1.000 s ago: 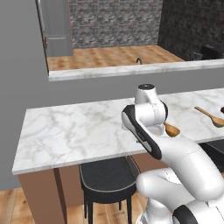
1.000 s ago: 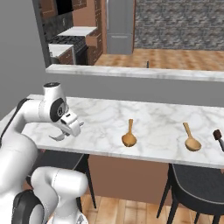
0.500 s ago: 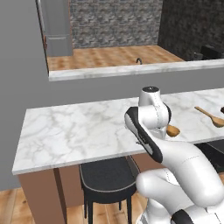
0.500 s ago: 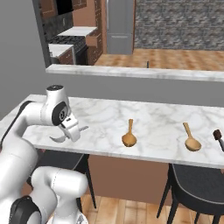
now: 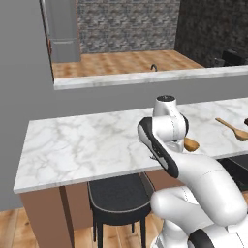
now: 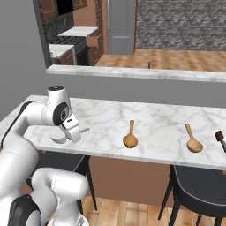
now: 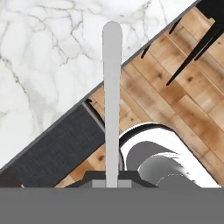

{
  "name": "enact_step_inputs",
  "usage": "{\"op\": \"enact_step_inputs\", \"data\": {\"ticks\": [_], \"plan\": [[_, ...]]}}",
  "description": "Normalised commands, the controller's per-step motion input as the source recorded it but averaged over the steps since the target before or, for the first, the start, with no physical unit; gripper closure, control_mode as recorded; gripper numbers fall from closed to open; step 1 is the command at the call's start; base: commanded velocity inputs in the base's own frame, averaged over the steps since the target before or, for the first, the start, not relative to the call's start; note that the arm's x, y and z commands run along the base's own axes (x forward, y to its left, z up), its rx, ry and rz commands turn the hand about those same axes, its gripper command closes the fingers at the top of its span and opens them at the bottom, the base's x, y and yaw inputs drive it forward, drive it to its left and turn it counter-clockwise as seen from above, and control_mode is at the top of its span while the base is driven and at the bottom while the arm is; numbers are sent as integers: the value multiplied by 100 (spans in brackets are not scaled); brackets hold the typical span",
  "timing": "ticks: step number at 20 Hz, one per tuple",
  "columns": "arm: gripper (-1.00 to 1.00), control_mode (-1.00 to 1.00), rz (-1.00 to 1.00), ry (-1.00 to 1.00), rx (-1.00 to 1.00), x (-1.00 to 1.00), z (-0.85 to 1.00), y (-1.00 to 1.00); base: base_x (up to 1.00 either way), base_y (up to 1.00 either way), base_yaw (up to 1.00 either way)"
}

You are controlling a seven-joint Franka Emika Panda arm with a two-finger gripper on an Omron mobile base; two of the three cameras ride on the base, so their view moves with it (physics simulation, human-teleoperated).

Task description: Pick up the metallic utensils from the counter and place them in the open drawer. Make sure not to pick up any wooden utensils.

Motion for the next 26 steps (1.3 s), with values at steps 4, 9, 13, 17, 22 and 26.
{"op": "enact_step_inputs", "data": {"ticks": [4, 9, 13, 17, 22, 26], "plan": [[100, 100, 0, 0, 0, 0, 0, 0, 0, 0, 0], [100, 100, 0, 0, 0, 0, 0, 0, -9, -8, -3], [100, 100, 0, 0, 0, 0, 0, 0, -20, -37, -7], [100, 100, 0, 0, 0, 0, 0, 0, -20, -77, -9], [100, 100, 0, 0, 0, 0, 0, 0, -4, -100, -15], [100, 100, 0, 0, 0, 0, 0, 0, -7, -100, -14]]}}
